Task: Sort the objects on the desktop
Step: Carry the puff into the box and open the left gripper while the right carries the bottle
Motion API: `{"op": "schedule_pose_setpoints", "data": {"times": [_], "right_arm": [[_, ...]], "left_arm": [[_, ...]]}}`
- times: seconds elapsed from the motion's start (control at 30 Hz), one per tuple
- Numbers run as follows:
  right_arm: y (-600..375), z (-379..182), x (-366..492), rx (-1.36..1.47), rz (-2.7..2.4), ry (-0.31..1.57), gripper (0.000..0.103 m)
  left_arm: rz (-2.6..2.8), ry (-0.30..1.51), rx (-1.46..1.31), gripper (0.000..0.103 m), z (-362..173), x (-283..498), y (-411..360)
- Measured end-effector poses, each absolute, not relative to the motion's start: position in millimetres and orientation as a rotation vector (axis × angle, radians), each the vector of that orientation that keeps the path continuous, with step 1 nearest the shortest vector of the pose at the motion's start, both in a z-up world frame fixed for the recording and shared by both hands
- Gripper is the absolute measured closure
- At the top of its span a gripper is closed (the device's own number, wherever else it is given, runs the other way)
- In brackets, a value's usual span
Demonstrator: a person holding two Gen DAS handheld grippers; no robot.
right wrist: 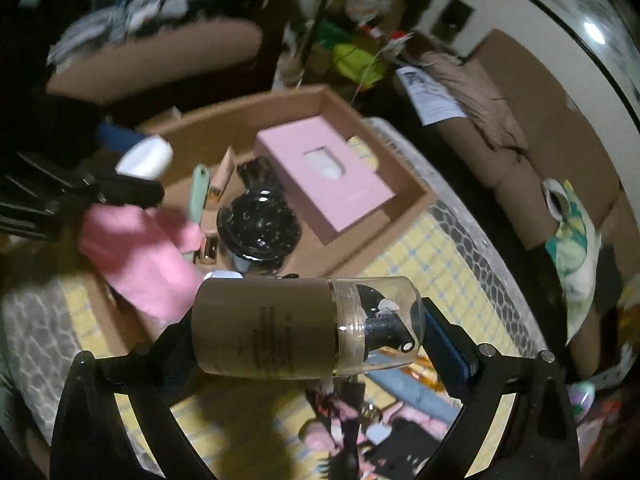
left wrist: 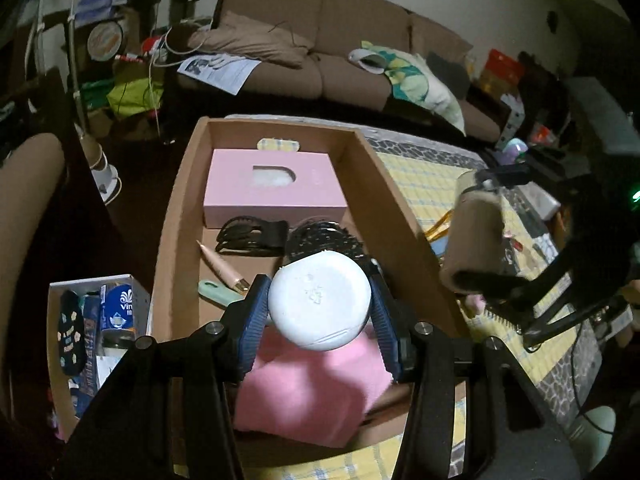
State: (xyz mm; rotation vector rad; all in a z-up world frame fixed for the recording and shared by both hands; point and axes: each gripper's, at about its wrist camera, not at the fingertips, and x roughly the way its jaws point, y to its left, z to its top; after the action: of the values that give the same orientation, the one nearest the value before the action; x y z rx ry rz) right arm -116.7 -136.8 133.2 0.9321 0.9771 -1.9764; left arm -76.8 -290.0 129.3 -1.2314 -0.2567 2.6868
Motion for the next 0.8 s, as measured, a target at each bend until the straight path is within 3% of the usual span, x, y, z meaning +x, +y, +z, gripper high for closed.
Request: {"op": "schedule_pose_setpoints", "data": {"times": [0.2,0.57,0.8], "right_arm": [[-167,126,-129,0.934,-1.957,0.857,0.004],[-270,92,-134,0.918,-1.840,0.802,0.004],[-304,52,-129,0.970,-1.722,0.943,0.004]], "left_arm": [[2.736,-0.320,-1.202,0.056,139,-77,-332],[2.797,-0.355,-1.190,0.056,149,-63,-379],[2.784,-0.382,-1.204,0.056,142,-61,-388]]}}
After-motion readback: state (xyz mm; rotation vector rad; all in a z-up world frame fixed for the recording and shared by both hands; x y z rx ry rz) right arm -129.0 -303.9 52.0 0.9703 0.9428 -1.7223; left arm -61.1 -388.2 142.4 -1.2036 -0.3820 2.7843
